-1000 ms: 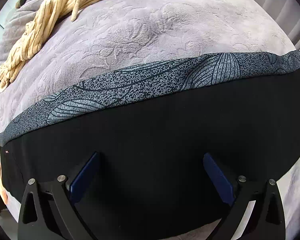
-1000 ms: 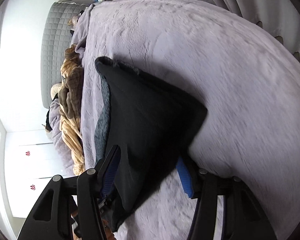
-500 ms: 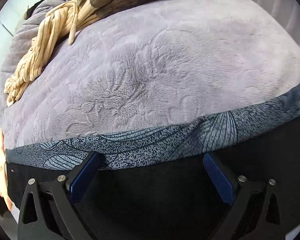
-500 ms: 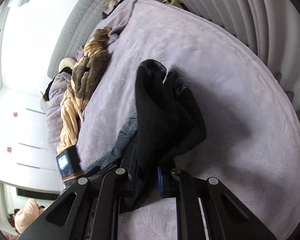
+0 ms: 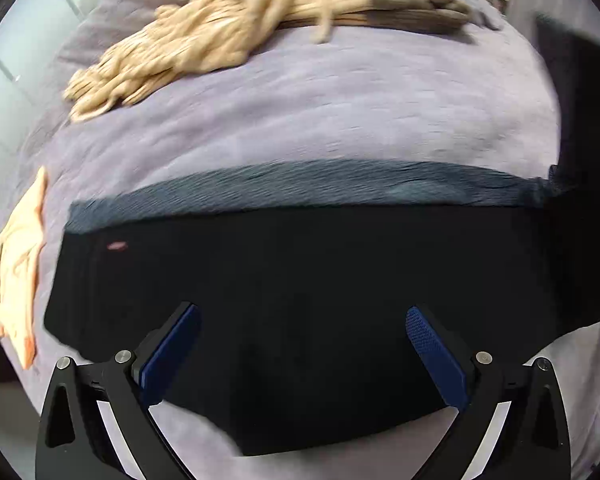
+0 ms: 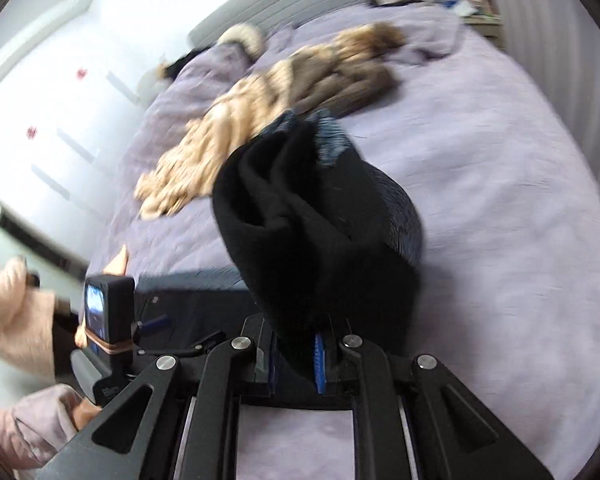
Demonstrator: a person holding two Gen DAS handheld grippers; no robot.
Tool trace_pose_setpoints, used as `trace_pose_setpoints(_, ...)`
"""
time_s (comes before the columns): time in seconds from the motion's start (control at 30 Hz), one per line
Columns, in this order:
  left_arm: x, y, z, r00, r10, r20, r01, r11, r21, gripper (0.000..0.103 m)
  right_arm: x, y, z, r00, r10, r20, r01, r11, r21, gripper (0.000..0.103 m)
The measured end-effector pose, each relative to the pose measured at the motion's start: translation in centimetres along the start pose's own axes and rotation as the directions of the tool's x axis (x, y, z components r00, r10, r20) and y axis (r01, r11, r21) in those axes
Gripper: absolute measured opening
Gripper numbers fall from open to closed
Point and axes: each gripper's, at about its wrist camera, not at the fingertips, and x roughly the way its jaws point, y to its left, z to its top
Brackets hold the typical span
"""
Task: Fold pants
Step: 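Grasp the trouser leg end with the right gripper and lift it while the left gripper presses the waistband, then fold the held leg end over toward the waistband with the right gripper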
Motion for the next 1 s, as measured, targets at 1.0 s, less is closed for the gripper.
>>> trace_pose_setpoints(1.0, 9.0, 10.3, -2.2, 0.983, -0.023, -0.181, 0.027, 0.999, 0.019, 0.103, 14.0, 1.9, -12.0, 0.952, 0.302, -0.048, -0.141, 0.573, 0.807, 0.054)
